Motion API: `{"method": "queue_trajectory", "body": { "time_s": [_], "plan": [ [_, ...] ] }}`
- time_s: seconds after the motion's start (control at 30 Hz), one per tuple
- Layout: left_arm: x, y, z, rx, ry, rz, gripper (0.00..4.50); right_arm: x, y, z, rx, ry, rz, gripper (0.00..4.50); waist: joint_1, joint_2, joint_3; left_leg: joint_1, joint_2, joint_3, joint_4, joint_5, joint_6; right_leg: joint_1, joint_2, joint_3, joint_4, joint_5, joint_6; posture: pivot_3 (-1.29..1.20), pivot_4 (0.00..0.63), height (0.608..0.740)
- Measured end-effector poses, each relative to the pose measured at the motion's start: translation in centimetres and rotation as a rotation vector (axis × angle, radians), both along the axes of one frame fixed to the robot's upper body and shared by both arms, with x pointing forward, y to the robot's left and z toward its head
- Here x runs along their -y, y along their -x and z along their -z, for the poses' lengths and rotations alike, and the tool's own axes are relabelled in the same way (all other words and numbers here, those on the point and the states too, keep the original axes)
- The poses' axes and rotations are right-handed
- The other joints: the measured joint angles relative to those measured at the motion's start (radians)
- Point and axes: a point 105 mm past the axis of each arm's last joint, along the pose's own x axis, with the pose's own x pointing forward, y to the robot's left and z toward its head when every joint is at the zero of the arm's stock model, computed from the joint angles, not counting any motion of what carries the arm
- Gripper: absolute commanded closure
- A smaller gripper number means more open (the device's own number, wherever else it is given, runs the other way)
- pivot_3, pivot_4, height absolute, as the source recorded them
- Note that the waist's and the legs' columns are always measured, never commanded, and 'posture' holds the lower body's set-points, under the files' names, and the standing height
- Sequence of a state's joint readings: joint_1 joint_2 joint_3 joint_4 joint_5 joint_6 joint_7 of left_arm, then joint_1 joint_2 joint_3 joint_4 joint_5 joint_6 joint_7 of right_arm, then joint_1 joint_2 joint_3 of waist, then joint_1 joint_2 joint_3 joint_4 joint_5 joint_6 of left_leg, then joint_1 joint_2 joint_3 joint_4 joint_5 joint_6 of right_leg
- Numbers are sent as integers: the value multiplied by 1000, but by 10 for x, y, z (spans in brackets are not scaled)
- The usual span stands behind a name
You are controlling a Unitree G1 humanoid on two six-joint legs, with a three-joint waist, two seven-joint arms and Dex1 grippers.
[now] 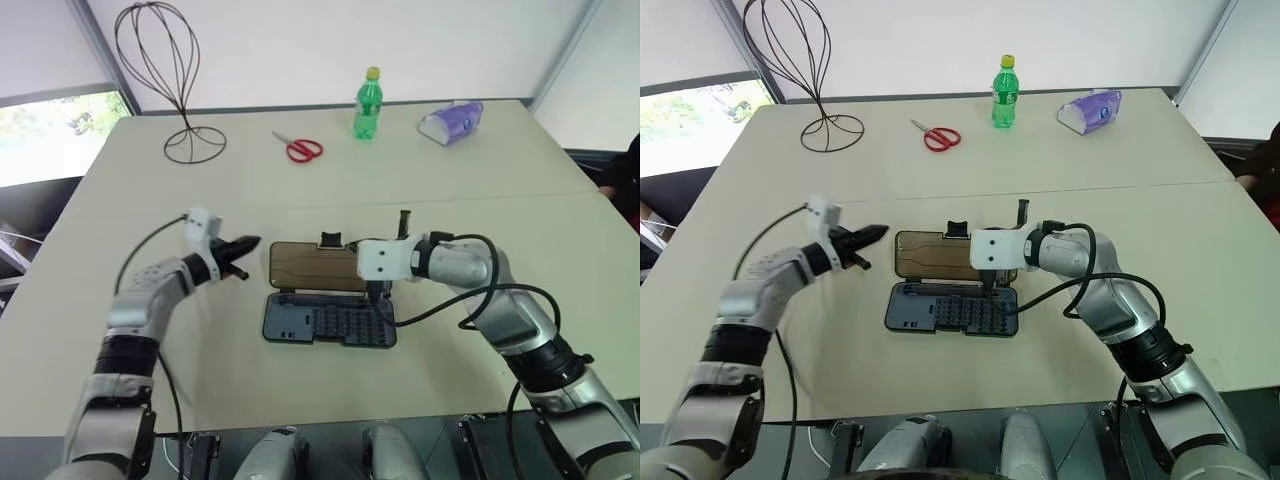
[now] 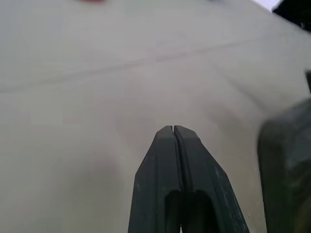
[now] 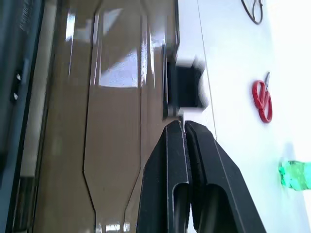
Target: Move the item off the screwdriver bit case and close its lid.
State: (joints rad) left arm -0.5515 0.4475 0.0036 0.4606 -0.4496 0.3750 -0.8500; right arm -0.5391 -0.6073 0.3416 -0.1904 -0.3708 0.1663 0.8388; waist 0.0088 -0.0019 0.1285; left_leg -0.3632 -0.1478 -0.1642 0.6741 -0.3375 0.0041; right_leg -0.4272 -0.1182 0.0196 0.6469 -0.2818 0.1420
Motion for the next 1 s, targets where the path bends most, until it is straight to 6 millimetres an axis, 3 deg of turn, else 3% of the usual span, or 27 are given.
{"method": "queue_trajectory", "body": {
  "time_s": [0.1, 0.2, 0.4, 0.53, 0.6, 0.77, 0.9, 1.0],
  "plan": [
    [11, -4, 1, -2, 5, 110, 4500, -1, 0, 1, -2, 4, -6, 4441, -6, 0, 0, -12, -1, -2, 9, 0, 0, -8, 0, -2, 3, 0, 0, 0, 150, 740],
    [11, -9, 2, -8, -3, 152, 4500, -2, 0, 2, -4, 6, -7, 3563, -10, 0, 0, -12, -1, -2, 9, 0, 0, -8, -1, -3, 3, 0, 0, 0, 150, 740],
    [11, -15, 2, 16, -14, 164, 4500, 0, -1, 3, -15, 12, 9, 514, -21, 0, 0, -12, -1, -3, 9, 0, 0, -7, -1, -3, 3, 0, 0, 0, 150, 740],
    [-1, -16, -5, 13, 17, 126, 4500, 9, -5, 0, -29, -11, 59, 514, -27, -1, 1, -13, -1, -3, 9, 0, 0, -10, -1, -3, 5, 0, 0, 0, 150, 740],
    [-9, -8, -21, 40, 44, 142, 4500, 17, -10, -6, -38, -51, 103, 514, -30, -1, 1, -14, -1, -3, 9, 0, 0, -12, -1, -2, 7, 0, 0, 0, 150, 740],
    [-13, 45, -55, 61, 26, 280, 4500, 33, -17, -19, -90, -172, 188, 514, -46, 0, 1, -14, -1, -3, 7, 0, 0, -12, -2, 0, 7, 0, 0, 0, 150, 740],
    [7, 107, -30, -43, -89, 456, 4500, 43, -22, -16, -149, -218, 227, 514, -48, 1, 2, -11, -1, -3, 6, 0, 0, -7, -1, 1, 4, 0, 0, 0, 150, 740],
    [18, 124, -12, -80, -141, 512, 4500, 46, -29, -7, -193, -217, 243, 514, -34, 2, 2, -11, -1, -3, 9, 0, 0, -6, -1, 1, 3, 0, 0, 0, 150, 740]
  ]
}}
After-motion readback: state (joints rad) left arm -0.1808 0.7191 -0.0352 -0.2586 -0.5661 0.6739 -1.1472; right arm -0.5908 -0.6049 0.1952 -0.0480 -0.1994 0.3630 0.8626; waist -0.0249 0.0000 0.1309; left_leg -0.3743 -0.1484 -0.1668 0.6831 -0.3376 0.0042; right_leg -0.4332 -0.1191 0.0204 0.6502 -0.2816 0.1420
